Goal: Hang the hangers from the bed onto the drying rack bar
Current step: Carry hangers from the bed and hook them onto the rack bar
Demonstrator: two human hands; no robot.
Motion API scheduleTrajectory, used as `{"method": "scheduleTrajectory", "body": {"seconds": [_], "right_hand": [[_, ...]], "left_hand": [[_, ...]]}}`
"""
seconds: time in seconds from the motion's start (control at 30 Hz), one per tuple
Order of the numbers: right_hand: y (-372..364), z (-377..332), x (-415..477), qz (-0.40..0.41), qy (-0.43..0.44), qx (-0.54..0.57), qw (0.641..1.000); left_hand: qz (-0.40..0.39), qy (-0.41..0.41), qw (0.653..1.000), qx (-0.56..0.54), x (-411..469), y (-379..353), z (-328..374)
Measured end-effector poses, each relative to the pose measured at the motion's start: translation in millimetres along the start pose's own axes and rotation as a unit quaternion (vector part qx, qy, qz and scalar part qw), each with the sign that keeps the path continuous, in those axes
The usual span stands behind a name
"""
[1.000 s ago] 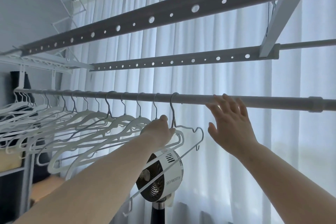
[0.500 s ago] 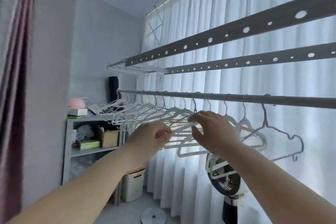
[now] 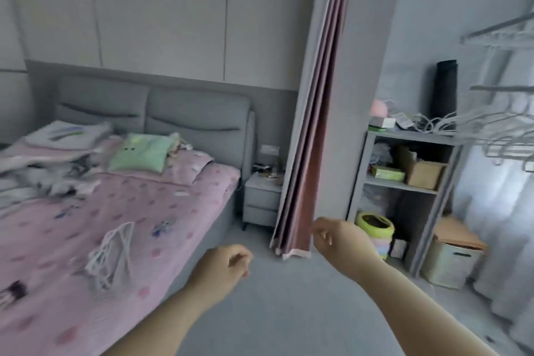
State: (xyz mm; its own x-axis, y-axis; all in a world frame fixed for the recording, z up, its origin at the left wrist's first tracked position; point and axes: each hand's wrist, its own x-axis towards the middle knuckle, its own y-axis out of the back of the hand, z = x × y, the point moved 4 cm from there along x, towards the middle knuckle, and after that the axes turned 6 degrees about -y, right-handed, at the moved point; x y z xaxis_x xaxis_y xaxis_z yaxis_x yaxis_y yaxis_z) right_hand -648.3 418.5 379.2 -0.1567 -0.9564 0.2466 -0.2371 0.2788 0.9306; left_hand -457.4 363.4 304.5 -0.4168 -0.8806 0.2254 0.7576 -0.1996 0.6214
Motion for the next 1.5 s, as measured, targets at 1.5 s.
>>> {"method": "scheduleTrajectory", "body": {"seconds": [1.5], "right_hand": [[-662.2, -375.7, 236.6, -0.444, 0.007, -0.069, 0.894]], "left_hand": [[-0.076, 0.467, 0.851, 0.228, -41.1, 159.6, -711.7]]}}
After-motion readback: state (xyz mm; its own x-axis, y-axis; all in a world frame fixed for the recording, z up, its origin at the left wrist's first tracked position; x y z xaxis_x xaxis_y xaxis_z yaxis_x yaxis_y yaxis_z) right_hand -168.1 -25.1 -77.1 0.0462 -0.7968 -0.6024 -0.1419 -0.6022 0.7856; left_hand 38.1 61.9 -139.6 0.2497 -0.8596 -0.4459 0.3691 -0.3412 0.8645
